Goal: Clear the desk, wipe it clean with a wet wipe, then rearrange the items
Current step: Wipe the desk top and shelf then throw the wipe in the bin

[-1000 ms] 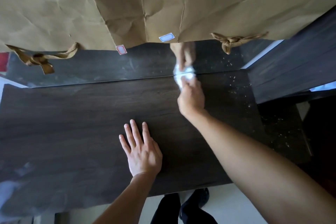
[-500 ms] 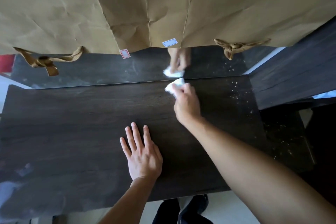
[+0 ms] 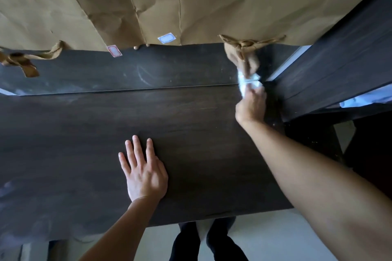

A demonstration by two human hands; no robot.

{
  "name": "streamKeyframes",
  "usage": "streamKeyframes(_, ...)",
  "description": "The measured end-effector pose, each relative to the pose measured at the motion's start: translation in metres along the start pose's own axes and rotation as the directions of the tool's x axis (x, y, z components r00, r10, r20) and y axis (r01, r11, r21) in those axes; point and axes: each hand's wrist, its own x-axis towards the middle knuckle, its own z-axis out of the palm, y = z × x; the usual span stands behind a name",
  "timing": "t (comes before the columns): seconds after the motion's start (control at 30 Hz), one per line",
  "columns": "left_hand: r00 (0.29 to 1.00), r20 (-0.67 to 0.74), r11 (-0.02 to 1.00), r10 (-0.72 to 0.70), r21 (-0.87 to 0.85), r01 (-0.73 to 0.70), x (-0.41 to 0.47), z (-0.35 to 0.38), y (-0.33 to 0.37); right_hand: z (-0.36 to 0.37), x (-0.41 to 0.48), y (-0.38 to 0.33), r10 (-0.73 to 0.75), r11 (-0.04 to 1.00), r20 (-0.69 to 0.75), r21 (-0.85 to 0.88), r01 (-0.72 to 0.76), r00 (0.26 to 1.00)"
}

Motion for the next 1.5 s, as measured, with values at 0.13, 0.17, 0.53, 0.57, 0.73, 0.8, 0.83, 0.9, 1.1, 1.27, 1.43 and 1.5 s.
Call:
streamKeyframes(0.13, 0.999, -0.032, 0.999, -0.038, -0.011, 0.037, 0.0, 0.0, 0.002, 0.003, -0.056, -0.011, -0.488, 0.873, 0.201, 0.11, 0.475, 0.85)
streamKeyframes(0.17, 0.996, -0.045, 0.997, -0.073, -0.028, 0.071, -0.002, 0.001, 0.006, -0.002, -0.055, 0.003, -0.51, 0.86, 0.206, 0.109, 0.498, 0.835)
streamKeyframes(0.53, 0.996, 0.036, 0.996, -0.087, -0.009, 0.087, -0.04, 0.016, 0.067, -0.002, -0.012, -0.004, -0.171, 0.982, 0.122, -0.063, 0.179, 0.978)
streamKeyframes(0.57, 0.996, 0.034, 0.997, -0.081, -0.008, 0.082, -0.041, 0.016, 0.068, -0.006, -0.033, -0.004, -0.321, 0.937, 0.203, -0.073, 0.342, 0.925)
streamKeyframes(0.73, 0.996, 0.033, 0.996, -0.083, -0.026, 0.084, -0.041, 0.015, 0.068, -0.041, -0.008, 0.033, -0.351, 0.838, 0.288, -0.328, 0.436, 0.891)
streamKeyframes(0.8, 0.996, 0.029, 0.996, -0.084, -0.028, 0.085, -0.041, 0.015, 0.069, -0.047, 0.019, 0.041, -0.259, 0.795, 0.289, -0.478, 0.373, 0.922)
streamKeyframes(0.83, 0.996, 0.028, 0.996, -0.084, -0.028, 0.085, -0.041, 0.015, 0.069, -0.048, 0.025, 0.038, -0.206, 0.799, 0.317, -0.492, 0.346, 0.926)
streamKeyframes(0.9, 0.996, 0.019, 0.996, -0.085, -0.035, 0.085, -0.04, 0.015, 0.069, -0.042, 0.031, 0.033, -0.171, 0.825, 0.302, -0.476, 0.304, 0.938)
streamKeyframes(1.1, 0.996, 0.018, 0.995, -0.084, -0.052, 0.085, -0.04, 0.014, 0.069, -0.075, -0.055, 0.069, -0.275, 0.857, 0.383, -0.317, 0.406, 0.882)
streamKeyframes(1.27, 0.998, -0.009, 0.997, -0.065, -0.036, 0.064, -0.041, 0.016, 0.067, -0.048, 0.006, 0.059, -0.318, 0.85, 0.401, -0.281, 0.446, 0.859)
streamKeyframes(1.43, 0.997, -0.014, 0.996, -0.072, -0.047, 0.071, -0.041, 0.016, 0.067, -0.05, 0.005, 0.071, -0.285, 0.893, 0.44, -0.201, 0.402, 0.852)
streamKeyframes(1.5, 0.997, -0.021, 0.996, -0.073, -0.053, 0.072, -0.04, 0.014, 0.068, -0.069, -0.047, 0.095, -0.383, 0.852, 0.447, -0.168, 0.497, 0.809)
